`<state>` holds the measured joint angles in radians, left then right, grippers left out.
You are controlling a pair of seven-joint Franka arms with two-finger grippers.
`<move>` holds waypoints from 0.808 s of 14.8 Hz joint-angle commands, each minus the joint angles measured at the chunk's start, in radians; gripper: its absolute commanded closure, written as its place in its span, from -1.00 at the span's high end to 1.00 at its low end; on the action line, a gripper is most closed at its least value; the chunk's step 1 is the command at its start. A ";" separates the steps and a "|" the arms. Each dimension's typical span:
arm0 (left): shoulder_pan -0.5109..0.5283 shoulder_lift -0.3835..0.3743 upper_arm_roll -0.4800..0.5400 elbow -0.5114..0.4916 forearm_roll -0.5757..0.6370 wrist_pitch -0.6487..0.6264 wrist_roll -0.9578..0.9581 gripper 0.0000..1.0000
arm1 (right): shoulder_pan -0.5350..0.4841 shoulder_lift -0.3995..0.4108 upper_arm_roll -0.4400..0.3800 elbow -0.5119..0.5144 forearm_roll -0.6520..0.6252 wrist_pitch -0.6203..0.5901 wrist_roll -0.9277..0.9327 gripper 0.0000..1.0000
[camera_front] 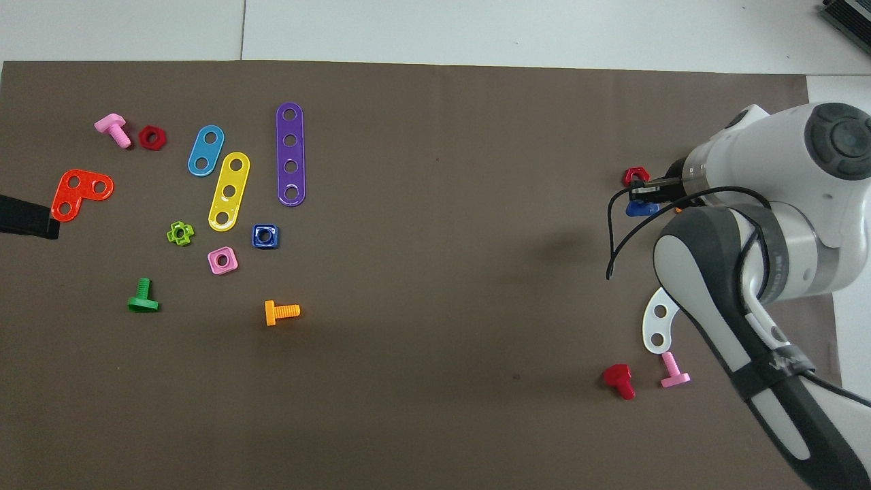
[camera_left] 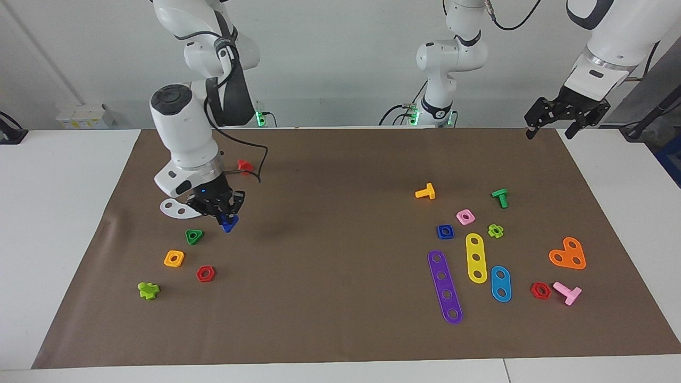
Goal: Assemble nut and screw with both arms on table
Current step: 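Lift the blue bolt and carry it toward the table centre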
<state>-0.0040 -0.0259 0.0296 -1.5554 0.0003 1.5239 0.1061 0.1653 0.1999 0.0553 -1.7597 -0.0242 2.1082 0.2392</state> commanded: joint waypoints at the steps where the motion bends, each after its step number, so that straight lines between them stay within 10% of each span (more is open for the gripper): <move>1: 0.012 -0.031 -0.007 -0.032 -0.002 -0.004 -0.009 1.00 | 0.101 0.084 -0.002 0.104 -0.026 -0.024 0.136 -1.00; 12: 0.012 -0.031 -0.007 -0.032 -0.002 -0.004 -0.009 1.00 | 0.370 0.385 0.001 0.301 -0.197 0.055 0.649 -1.00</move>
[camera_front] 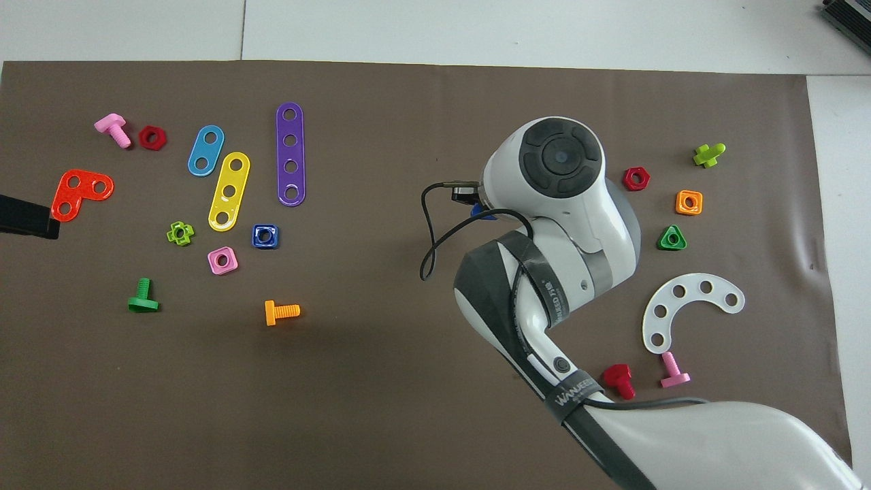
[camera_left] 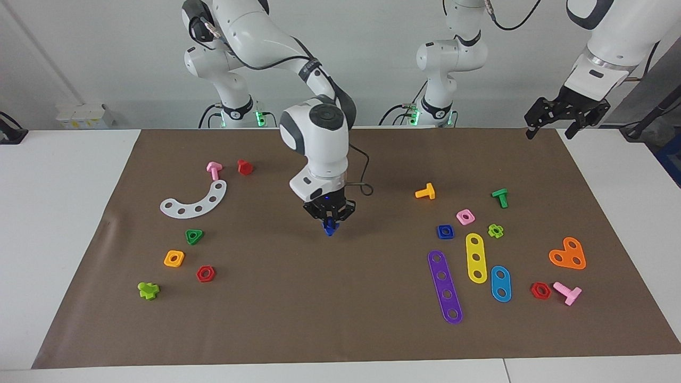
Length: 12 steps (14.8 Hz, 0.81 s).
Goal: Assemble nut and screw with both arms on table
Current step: 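Lift the blue bolt and carry it toward the table centre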
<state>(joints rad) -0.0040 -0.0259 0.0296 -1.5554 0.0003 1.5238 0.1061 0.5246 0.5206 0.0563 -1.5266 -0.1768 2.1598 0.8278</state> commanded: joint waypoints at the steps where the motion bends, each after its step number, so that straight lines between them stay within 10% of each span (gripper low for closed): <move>1: 0.012 -0.031 -0.007 -0.032 -0.002 -0.004 -0.009 1.00 | 0.011 0.065 0.000 0.066 -0.044 0.005 0.063 -1.00; 12: 0.010 -0.031 -0.008 -0.032 -0.002 -0.007 -0.006 1.00 | 0.034 0.061 0.000 -0.078 -0.041 0.195 0.102 -1.00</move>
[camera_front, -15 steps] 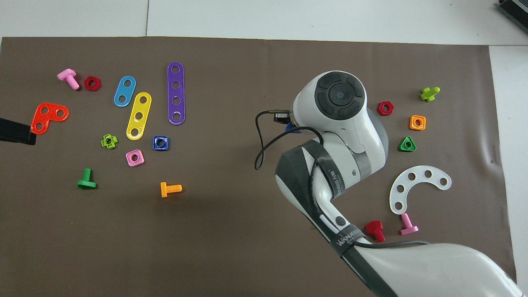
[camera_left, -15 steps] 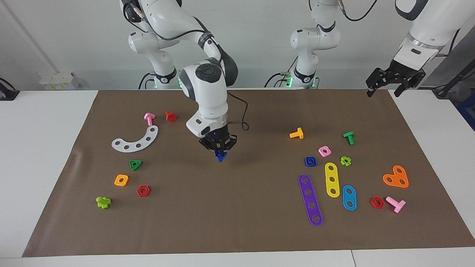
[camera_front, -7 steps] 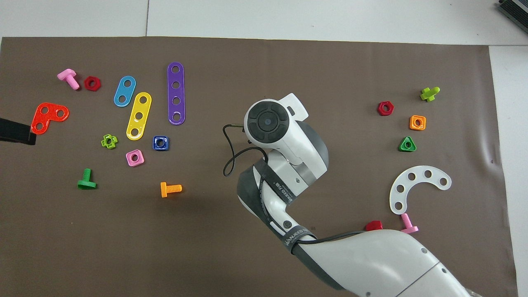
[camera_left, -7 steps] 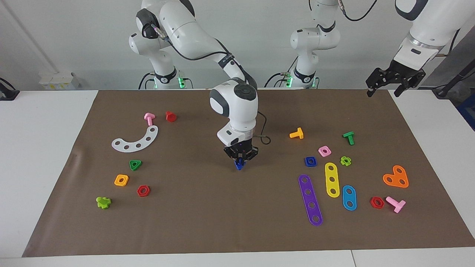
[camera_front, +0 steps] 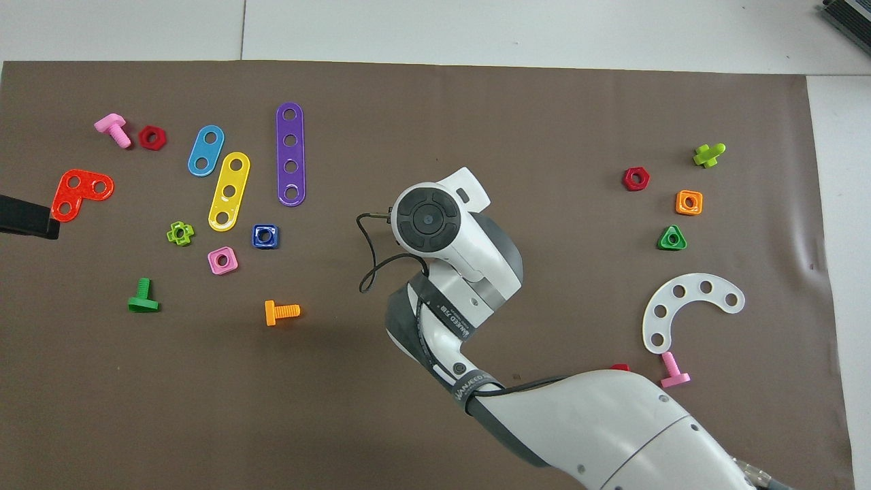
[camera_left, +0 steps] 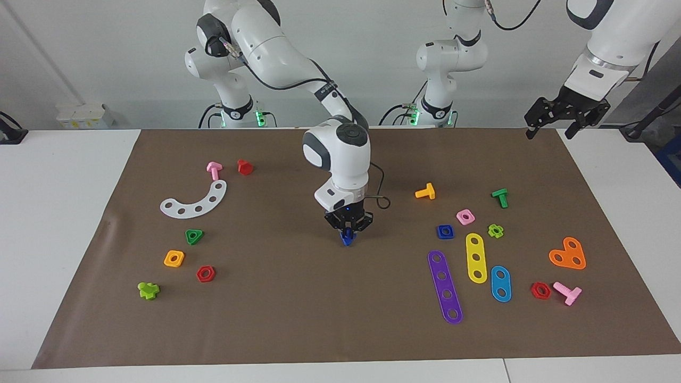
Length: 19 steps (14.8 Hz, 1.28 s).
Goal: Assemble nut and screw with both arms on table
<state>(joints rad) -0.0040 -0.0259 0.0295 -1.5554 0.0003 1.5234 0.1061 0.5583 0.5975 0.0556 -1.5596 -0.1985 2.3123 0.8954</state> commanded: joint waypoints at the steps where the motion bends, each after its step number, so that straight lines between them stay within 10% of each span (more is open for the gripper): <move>1: -0.002 -0.031 -0.008 -0.032 0.000 -0.005 -0.009 1.00 | 0.002 -0.016 0.001 -0.045 -0.018 0.042 0.033 -0.93; 3: -0.005 -0.031 -0.014 -0.032 -0.002 -0.005 -0.009 1.00 | 0.000 -0.016 0.001 -0.046 -0.018 0.041 0.034 0.99; 9: -0.021 -0.028 -0.019 -0.037 0.000 0.035 -0.016 1.00 | -0.009 -0.044 0.001 -0.016 -0.009 0.027 0.071 1.00; 19: -0.103 -0.017 -0.020 -0.207 0.000 0.230 -0.113 1.00 | -0.268 -0.361 0.004 -0.043 0.004 -0.243 -0.224 1.00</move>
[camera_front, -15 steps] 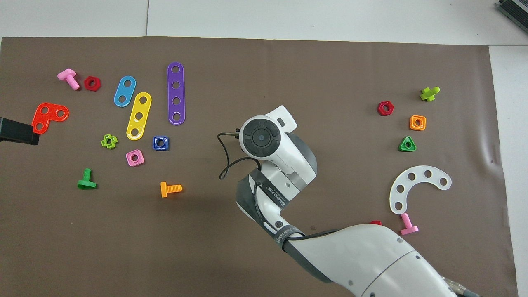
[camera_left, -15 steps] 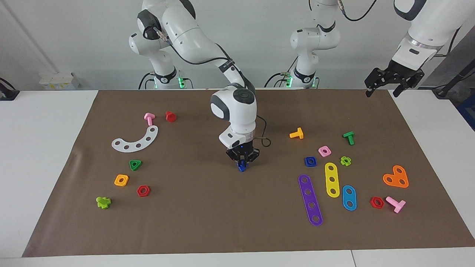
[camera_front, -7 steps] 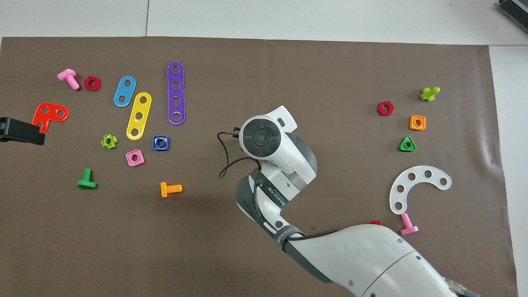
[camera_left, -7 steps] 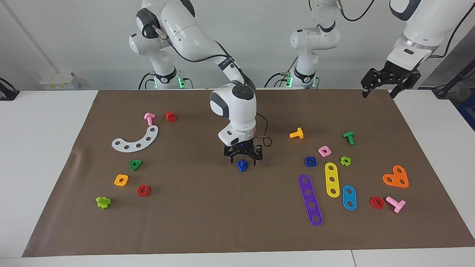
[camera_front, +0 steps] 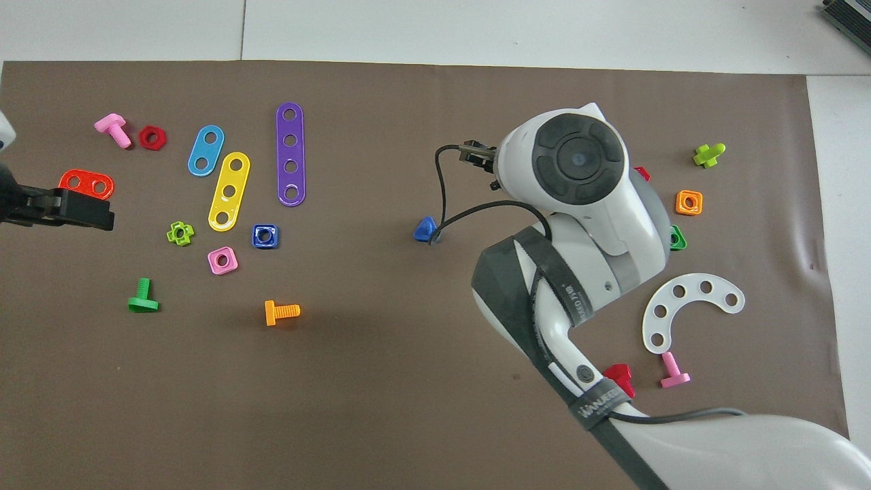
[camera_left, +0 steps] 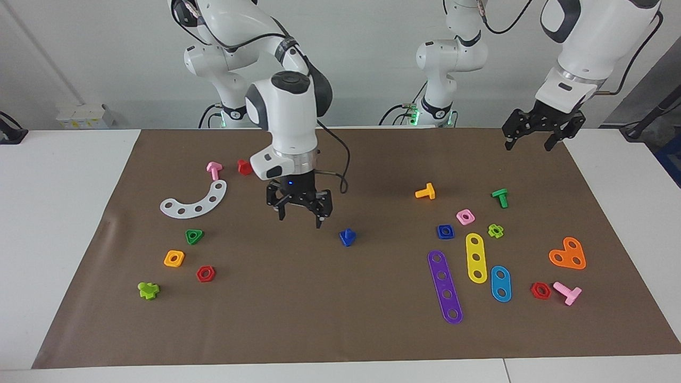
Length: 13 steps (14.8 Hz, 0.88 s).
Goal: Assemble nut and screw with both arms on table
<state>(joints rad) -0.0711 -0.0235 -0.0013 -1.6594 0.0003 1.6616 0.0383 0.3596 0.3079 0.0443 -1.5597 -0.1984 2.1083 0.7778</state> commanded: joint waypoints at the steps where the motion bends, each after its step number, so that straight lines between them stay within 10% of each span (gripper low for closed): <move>1: -0.047 -0.016 0.010 -0.149 0.000 0.142 -0.066 1.00 | -0.106 -0.102 0.015 -0.048 0.022 -0.066 -0.174 1.00; 13: -0.145 0.183 0.009 -0.353 -0.002 0.582 -0.212 0.91 | -0.364 -0.315 0.008 -0.072 0.164 -0.454 -0.627 1.00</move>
<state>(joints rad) -0.1821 0.1251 -0.0052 -2.0011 0.0003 2.1844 -0.1396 0.0204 0.0376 0.0431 -1.5712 -0.0738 1.6884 0.2018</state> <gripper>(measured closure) 0.018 0.000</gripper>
